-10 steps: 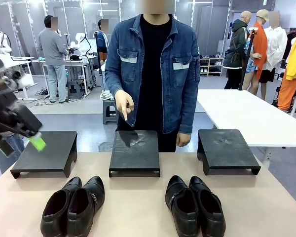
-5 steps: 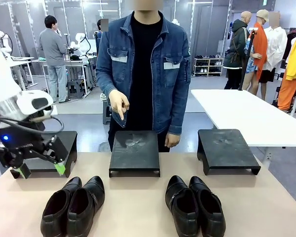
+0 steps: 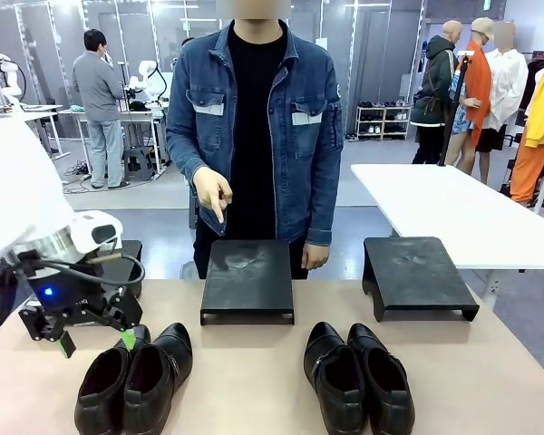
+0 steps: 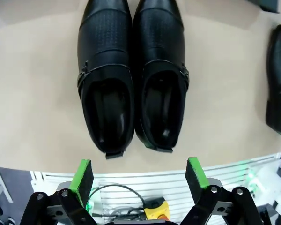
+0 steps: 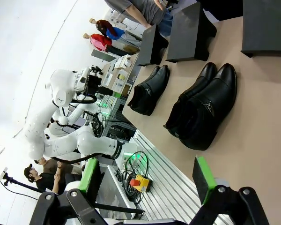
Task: Place the shoes on the stand as instructed by the person.
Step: Pick up one pair of Shoes and place it on the Shoes Stand indicated by the person.
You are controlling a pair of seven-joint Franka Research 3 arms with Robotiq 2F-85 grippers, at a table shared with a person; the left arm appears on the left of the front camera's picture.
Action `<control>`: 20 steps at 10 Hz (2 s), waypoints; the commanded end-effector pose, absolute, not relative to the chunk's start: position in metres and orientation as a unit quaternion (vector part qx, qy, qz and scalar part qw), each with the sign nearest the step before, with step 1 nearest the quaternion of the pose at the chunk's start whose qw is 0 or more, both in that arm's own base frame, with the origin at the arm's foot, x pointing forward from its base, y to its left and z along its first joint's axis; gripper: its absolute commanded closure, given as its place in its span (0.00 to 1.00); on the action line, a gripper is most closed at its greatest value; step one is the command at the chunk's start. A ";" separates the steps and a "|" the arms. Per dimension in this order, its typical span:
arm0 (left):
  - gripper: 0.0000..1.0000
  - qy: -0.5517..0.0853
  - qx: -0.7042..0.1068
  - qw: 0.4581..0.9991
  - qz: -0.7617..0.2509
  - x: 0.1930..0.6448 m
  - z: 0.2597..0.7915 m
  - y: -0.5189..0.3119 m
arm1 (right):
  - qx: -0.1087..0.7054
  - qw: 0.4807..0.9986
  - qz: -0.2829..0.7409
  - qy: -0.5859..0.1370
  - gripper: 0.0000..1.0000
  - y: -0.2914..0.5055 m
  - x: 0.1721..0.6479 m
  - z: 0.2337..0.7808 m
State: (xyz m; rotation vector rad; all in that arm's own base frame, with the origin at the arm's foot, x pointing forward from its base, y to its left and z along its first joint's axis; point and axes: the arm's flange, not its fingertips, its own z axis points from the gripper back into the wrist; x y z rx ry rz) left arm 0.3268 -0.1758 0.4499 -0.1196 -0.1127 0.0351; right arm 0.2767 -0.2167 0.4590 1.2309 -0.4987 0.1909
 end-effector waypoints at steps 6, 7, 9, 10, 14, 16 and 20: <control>0.00 -0.069 -0.035 0.997 0.016 0.350 0.387 -0.187 | 0.573 0.780 0.094 -0.234 0.00 -0.218 0.276 0.460; 0.00 -0.068 -0.033 0.997 0.010 0.354 0.378 -0.188 | 0.573 0.780 0.094 -0.234 0.00 -0.218 0.276 0.460; 0.00 -0.065 -0.037 0.997 0.018 0.361 0.368 -0.188 | 0.573 0.780 0.094 -0.234 0.00 -0.218 0.276 0.460; 0.00 -0.058 -0.034 0.998 0.020 0.363 0.364 -0.186 | 0.573 0.780 0.094 -0.234 0.00 -0.218 0.276 0.460; 1.00 -0.051 -0.023 0.998 0.002 0.367 0.342 -0.186 | 0.573 0.780 0.094 -0.234 0.00 -0.218 0.276 0.460; 1.00 -0.053 -0.021 0.998 -0.002 0.366 0.338 -0.187 | 0.573 0.780 0.094 -0.234 0.00 -0.218 0.276 0.460; 1.00 -0.056 -0.004 0.998 0.007 0.366 0.343 -0.188 | 0.573 0.780 0.094 -0.234 0.00 -0.218 0.276 0.460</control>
